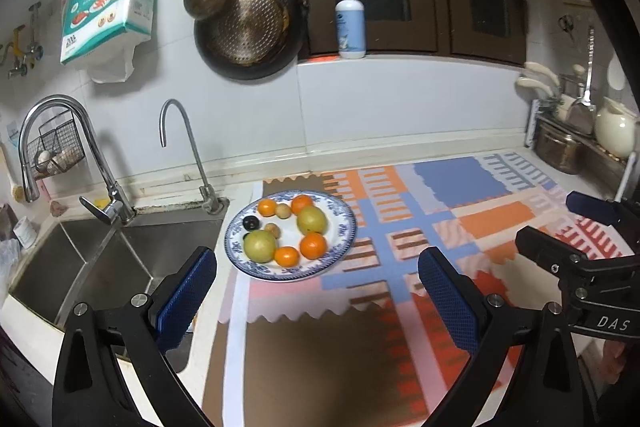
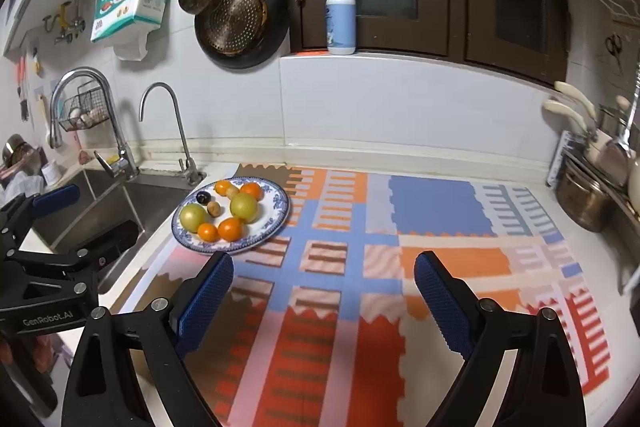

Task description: Organize fruits

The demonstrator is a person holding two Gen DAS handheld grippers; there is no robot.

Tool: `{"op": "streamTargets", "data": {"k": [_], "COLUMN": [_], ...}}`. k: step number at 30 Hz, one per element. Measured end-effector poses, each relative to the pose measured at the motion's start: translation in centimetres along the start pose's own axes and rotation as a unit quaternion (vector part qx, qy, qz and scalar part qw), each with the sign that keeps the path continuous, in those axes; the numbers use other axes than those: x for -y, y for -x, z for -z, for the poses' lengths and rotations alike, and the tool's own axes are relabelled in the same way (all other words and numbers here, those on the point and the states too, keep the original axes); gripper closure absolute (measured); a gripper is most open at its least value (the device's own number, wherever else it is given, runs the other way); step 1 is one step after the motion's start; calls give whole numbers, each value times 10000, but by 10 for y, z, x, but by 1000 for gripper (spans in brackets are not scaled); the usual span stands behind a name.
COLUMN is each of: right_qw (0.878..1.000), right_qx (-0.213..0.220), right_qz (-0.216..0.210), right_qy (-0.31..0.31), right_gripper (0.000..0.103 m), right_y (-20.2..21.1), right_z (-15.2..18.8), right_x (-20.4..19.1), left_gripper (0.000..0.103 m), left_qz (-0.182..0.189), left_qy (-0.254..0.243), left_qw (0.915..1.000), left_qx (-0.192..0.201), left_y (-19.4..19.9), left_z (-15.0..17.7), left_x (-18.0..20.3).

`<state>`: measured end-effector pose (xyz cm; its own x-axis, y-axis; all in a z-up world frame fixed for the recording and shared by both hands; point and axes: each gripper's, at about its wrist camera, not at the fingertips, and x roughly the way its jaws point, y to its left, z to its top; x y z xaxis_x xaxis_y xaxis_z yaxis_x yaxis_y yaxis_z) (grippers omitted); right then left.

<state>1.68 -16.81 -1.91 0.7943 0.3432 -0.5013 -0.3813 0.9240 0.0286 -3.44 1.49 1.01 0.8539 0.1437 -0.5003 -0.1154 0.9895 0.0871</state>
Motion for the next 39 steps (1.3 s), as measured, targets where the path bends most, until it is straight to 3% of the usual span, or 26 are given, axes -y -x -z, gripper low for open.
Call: {"op": "streamTargets", "data": {"k": [17, 39], "right_qw": [9993, 9992], "right_qx": [162, 241], "right_qz": [141, 176], "right_qy": [-312, -261], "right_gripper": [10, 10], "right_y": [73, 95], "right_z": [31, 41], "right_x": [16, 13], "left_gripper": [0, 0], "left_qz": [77, 24], "left_qy": [17, 3], "left_qw": [9995, 9987], "left_qx": [312, 513], "left_y": [64, 85], "left_z": [11, 20], "left_x": [23, 24]}}
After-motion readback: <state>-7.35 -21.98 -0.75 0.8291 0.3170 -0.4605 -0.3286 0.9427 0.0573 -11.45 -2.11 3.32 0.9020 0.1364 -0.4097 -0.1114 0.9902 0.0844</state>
